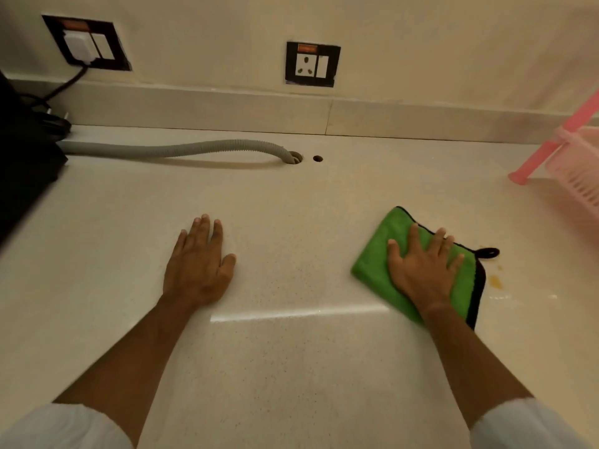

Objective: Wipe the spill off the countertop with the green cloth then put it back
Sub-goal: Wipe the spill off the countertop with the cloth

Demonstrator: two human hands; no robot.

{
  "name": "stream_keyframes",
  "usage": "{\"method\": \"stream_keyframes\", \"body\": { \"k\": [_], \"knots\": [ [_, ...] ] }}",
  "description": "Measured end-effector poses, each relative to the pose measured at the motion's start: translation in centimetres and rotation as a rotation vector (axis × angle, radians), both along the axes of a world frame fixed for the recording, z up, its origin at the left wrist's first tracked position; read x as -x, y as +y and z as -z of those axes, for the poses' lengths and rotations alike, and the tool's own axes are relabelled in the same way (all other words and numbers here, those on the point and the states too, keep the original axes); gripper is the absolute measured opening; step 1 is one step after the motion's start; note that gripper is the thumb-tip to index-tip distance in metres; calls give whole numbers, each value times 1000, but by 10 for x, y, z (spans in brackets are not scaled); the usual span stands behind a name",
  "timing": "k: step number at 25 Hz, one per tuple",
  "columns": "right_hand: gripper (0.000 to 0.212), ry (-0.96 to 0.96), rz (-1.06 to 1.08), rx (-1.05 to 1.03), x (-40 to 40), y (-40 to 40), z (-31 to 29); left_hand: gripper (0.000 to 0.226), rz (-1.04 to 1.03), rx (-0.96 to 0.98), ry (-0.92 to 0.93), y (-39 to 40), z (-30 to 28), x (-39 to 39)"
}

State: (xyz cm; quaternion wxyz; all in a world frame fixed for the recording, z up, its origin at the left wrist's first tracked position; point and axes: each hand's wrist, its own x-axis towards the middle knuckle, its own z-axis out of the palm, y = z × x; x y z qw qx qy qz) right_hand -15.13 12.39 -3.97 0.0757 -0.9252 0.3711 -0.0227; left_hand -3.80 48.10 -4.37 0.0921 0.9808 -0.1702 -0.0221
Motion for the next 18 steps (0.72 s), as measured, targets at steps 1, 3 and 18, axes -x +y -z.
{"method": "stream_keyframes", "body": {
  "k": [1, 3, 18],
  "knots": [
    [77, 7, 1, -16, -13, -5, -2, 71, 0, 3, -5, 0, 0, 0],
    [73, 28, -96, -17, -34, -8, -5, 71, -3, 22, -14, 1, 1, 0],
    [73, 83, -179, 8, -42, -18, -6, 74, 1, 17, 19, -1, 2, 1]
  ]
}}
